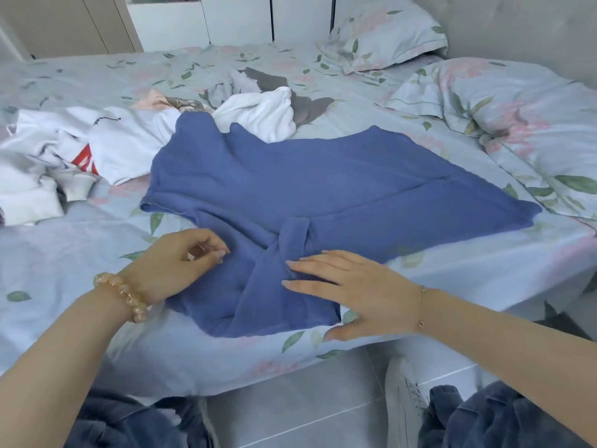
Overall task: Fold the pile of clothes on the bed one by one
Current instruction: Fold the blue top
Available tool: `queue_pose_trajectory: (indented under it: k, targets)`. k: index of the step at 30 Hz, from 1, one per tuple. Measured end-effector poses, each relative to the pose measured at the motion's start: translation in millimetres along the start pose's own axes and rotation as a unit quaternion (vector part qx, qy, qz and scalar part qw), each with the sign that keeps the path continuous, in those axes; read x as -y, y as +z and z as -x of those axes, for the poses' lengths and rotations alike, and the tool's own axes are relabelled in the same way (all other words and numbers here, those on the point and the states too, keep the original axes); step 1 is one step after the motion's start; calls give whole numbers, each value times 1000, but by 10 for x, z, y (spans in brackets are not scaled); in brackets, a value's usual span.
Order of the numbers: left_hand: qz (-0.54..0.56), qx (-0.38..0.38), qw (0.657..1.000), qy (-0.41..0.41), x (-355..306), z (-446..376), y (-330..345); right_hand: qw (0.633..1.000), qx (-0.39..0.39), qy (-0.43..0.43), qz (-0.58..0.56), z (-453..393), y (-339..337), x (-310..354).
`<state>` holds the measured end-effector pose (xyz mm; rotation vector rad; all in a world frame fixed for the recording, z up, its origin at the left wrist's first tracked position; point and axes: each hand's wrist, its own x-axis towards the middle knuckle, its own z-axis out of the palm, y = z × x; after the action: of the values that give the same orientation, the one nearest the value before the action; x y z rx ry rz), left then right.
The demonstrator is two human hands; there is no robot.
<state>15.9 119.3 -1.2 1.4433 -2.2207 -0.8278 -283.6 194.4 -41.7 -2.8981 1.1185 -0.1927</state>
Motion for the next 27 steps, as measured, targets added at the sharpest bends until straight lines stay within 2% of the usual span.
queue_pose_trajectory:
  k: [2,4,7,9,13,16,18,20,22,24,27]
  targets:
    - [34,57,998,-12,143,132,-76,999,-11,-38,32,-100,97,22]
    - [34,123,992,8,291,231,-161,994,-85,-66,15,-206,114,10]
    - [27,181,982,49,521,354,-244,975,-206,-15,-82,-362,-51,27]
    - [18,153,985,76,656,423,-209,955,-245,39,-162,-479,-256,54]
    - [-16,37,986,159,665,465,-73,881,-232,147,-384,-800,-616,-11]
    - [-11,-5,986,167,503,507,-144,850,-236,176,-437,-1098,-747,-147]
    - [29,-11,991,129,439,575,-256,827,-236,191,-474,-1272,-779,-241]
    - [72,8,994,83,419,645,-380,816,-237,211,-483,-1445,-764,-319]
    - [81,40,994,56,458,677,-488,822,-242,224,-464,-1636,-701,-372]
    - [57,100,993,21,514,677,-565,837,-230,236,-436,-1838,-583,-414]
    - [16,195,980,-36,599,679,-554,865,-164,276,-385,-2015,-341,-436]
